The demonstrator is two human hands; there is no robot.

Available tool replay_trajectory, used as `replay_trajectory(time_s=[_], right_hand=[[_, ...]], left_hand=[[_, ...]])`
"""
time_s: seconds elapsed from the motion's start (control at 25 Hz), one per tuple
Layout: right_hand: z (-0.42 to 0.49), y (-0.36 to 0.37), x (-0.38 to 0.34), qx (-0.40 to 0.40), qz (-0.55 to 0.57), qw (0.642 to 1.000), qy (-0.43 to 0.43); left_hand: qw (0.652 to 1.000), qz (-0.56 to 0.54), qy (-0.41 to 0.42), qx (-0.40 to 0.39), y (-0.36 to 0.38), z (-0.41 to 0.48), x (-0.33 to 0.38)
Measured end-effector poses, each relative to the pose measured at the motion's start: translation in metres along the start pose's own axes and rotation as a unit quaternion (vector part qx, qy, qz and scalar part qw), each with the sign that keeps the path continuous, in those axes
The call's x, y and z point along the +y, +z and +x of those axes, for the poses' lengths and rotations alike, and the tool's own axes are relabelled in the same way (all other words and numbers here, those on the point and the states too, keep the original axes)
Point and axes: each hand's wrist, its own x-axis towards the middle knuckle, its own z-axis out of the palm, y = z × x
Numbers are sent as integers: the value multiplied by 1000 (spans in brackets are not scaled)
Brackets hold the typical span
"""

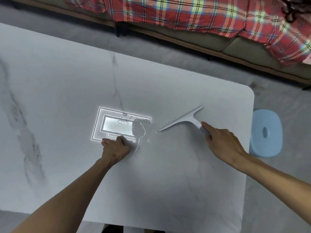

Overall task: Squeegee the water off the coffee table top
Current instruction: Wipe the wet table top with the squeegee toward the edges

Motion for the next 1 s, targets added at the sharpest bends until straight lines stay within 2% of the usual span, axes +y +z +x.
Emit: replay_trajectory(time_s=[0.16, 0.36, 0.44, 0.52, 0.6, 0.72, 0.84, 1.0], right_hand=[[82, -28, -71, 34, 60, 997, -45], [182, -29, -176, 45, 113, 993, 13], [184, -16, -202, 44, 96, 994, -6], [162, 0, -215, 30, 56, 995, -73], [128, 19, -213, -6, 20, 988, -152], [75, 51, -189, -44, -10, 979, -201], [31, 67, -141, -33, -35, 979, -200], [-18, 71, -74, -40, -79, 986, -144]], left_hand=[[998, 16, 58, 16, 0, -2, -12], [978, 36, 168, 116, 3, -14, -50], [981, 1, 157, 117, 4, -17, -62], [984, -17, 136, 114, 7, -19, -71], [987, -30, 122, 102, 12, -24, -78], [990, -35, 107, 90, 19, -31, -87], [990, -13, 121, 77, 25, -38, -89], [989, 10, 145, 36, 28, -45, -89]])
